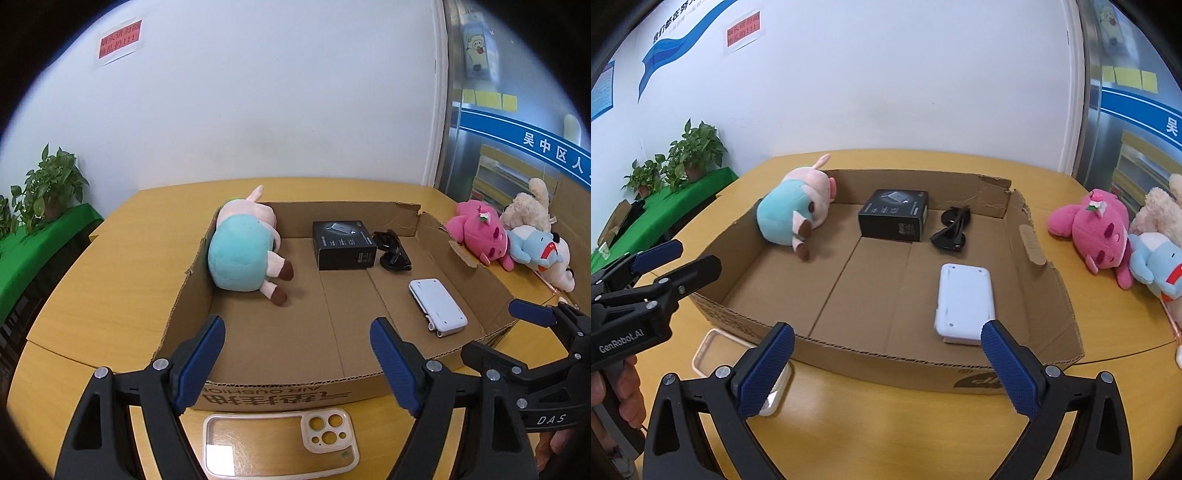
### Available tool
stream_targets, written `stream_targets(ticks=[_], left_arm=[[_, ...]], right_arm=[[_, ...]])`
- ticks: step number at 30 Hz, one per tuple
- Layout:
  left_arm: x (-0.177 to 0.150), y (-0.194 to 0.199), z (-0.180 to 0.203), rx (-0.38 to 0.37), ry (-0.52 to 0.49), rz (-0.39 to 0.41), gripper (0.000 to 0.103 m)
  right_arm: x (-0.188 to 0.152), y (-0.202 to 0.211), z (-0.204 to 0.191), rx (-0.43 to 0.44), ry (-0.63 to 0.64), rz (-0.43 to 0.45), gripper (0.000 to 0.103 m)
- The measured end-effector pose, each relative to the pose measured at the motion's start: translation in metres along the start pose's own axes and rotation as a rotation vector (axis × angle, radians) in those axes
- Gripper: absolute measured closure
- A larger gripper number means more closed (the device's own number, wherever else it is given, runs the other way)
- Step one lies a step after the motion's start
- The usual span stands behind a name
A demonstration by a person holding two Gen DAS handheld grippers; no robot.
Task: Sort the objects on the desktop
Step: 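Release the power bank onto the box floor and withdraw the left gripper, then move the left gripper to the clear phone case and grasp its rim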
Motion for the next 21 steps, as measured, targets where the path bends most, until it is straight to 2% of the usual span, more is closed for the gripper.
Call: stream_targets(ticks=[15,21], left_arm=[[-0.007,0.000,-0.009,-0.036,0.040,-0.018,0.022],[-0.015,0.001,-0.019,-0.046,0.044,-0.043,0.022]], right_arm=[[-0.003,0.008,-0.004,0.026,-0.006,0.001,0.000],[-0.012,0.005,-0.018,0.089,0.021,-0.018,0.000]])
Point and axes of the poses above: each gripper's, at about its wrist camera, not at the fingertips, and y roughly against the way its jaws point, z to its right, x to its top, the point moved 4 cm from there along -y, roughly the way its jaws point, and after that the axes turned 1 degree about y, right-handed, at the moved point
